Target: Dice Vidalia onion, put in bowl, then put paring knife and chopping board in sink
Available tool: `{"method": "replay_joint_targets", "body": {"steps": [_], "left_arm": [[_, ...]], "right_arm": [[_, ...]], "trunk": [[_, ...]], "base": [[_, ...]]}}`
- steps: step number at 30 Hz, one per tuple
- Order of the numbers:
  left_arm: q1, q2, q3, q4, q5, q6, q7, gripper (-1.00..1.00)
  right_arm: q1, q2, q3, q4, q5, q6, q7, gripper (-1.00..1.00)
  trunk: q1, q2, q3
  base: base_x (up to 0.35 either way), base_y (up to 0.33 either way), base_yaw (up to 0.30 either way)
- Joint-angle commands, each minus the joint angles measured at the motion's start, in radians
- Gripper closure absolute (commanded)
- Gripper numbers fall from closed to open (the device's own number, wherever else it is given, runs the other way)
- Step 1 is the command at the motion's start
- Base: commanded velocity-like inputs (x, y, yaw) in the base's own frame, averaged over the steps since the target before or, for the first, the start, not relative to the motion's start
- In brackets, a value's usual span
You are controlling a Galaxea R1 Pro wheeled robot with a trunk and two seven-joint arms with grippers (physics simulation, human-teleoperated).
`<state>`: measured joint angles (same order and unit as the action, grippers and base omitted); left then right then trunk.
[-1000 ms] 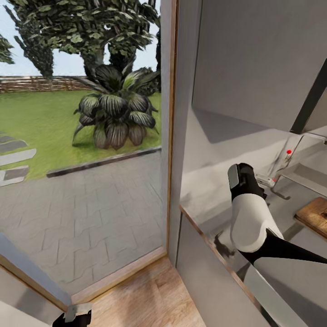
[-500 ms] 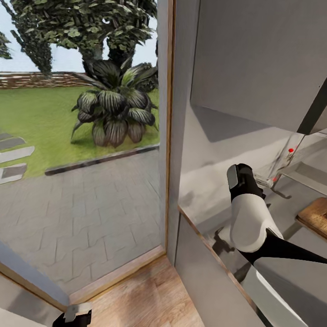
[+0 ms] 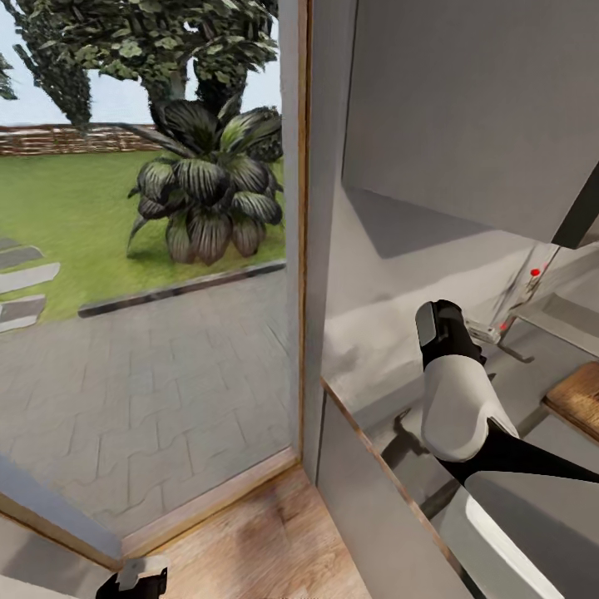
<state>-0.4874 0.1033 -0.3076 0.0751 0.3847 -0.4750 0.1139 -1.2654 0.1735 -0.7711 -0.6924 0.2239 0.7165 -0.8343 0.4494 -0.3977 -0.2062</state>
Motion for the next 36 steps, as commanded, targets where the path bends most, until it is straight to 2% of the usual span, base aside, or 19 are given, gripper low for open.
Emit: {"method": "replay_joint_targets", "body": {"steps": [1,17,27,33,34,36], "left_arm": [[-0.001,-0.001,-0.008,0.004,0.003,-0.005,0.003,-1.0],[-0.001,-0.001,-0.008,0.003,0.003,-0.005,0.004,-1.0],[-0.001,-0.001,-0.008,0.003,0.003,-0.005,0.004,-1.0],[-0.002,-0.001,-0.008,0.003,0.003,-0.005,0.004,-1.0],[-0.002,-0.001,-0.008,0.003,0.003,-0.005,0.004,-1.0],[-0.002,-0.001,-0.008,0.003,0.003,-0.005,0.004,-1.0]], "right_arm": [[-0.002,0.001,-0.005,-0.001,0.008,0.006,0.002,-1.0],[0.002,0.001,-0.009,-0.001,0.006,0.007,0.012,-1.0],[0.004,0.001,-0.035,0.0,0.005,0.008,0.015,-1.0],[0.004,-0.005,-0.039,0.001,0.004,0.008,0.015,-1.0],[0.004,-0.015,-0.04,0.001,0.004,0.008,0.016,-1.0],[0.004,-0.019,-0.041,0.001,0.003,0.008,0.017,-1.0]], "trunk": [[0.001,-0.002,-0.003],[0.001,-0.002,-0.026],[0.001,-0.002,-0.041],[0.001,-0.002,-0.051],[0.001,-0.002,-0.052],[0.001,-0.002,-0.055]], "base": [[0.029,-0.034,0.0],[0.003,-0.004,0.0],[0.0,0.0,0.0],[0.0,0.0,0.0],[0.0,0.0,0.0],[0.0,0.0,0.0]]}}
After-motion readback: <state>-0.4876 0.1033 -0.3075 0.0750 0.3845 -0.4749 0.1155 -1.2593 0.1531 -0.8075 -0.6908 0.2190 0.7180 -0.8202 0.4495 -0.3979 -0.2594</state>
